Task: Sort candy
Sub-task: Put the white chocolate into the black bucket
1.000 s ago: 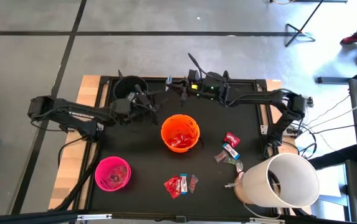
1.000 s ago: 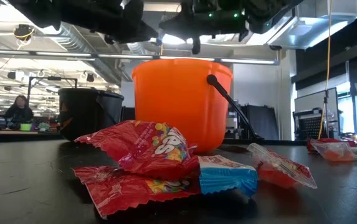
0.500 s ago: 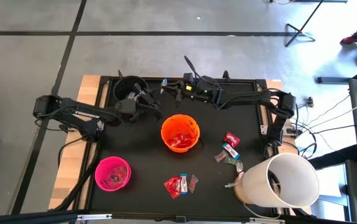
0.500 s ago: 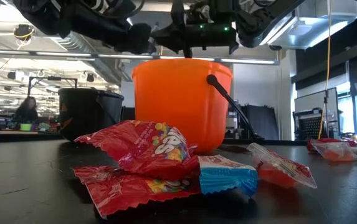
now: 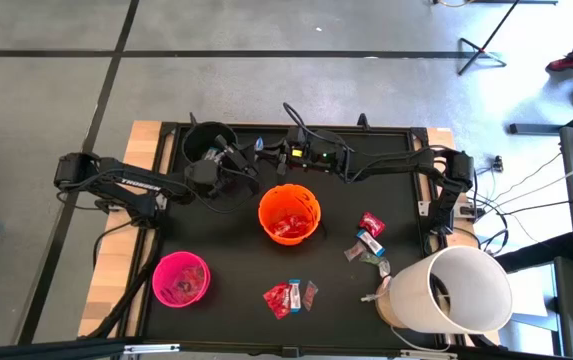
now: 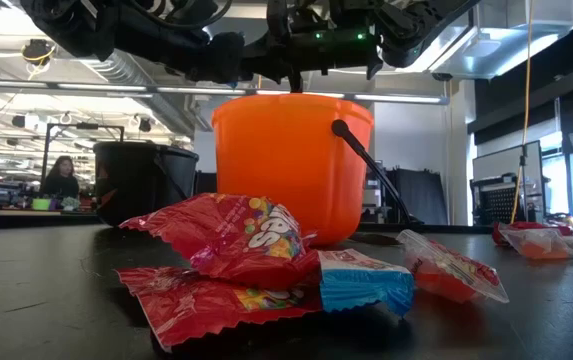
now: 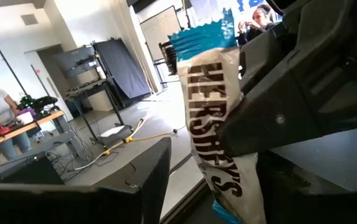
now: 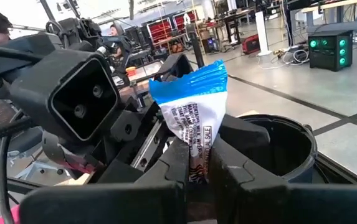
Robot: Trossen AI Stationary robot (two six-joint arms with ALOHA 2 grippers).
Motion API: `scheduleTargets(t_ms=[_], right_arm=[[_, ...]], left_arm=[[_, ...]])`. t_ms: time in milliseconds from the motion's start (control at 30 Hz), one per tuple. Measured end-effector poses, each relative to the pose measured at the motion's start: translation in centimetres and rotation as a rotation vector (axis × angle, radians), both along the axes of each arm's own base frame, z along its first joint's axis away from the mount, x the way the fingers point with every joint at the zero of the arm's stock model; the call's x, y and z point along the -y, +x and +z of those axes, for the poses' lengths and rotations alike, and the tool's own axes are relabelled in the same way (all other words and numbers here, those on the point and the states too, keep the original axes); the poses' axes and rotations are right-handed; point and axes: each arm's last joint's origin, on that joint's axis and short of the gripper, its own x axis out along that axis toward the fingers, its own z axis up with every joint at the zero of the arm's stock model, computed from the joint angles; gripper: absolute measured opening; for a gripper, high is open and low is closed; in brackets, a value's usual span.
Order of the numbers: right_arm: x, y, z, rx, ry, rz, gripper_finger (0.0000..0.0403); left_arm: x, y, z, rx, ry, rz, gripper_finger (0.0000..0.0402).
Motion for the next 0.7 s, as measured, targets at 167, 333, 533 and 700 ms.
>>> scheduleTargets(t_ms=[167,333,533,700], right_arm=[[0.00,0.00,0.05,0.005,-0.001,-0.001,0.0035],[-0.03,0.00,0.07,0.007,-0.001,0.009,0.0035],[-0.07,-0.01,0.19,0.020,-0.007,0.059,0.0039],[0.00,-0.28,0.41,0.008,-0.002,0.135,0.0107]], left_arm=[[0.12,0.01,0.02,-0.001,0.003,-0.004,0.0154],[0.14,0.02,-0.03,-0.009,0.004,-0.007,0.0113],[0.12,-0.01,-0.04,-0.002,-0.007,0.004,0.0060],[0.34,-0.02,-0.22,-0.020,-0.015,0.026,0.0042]])
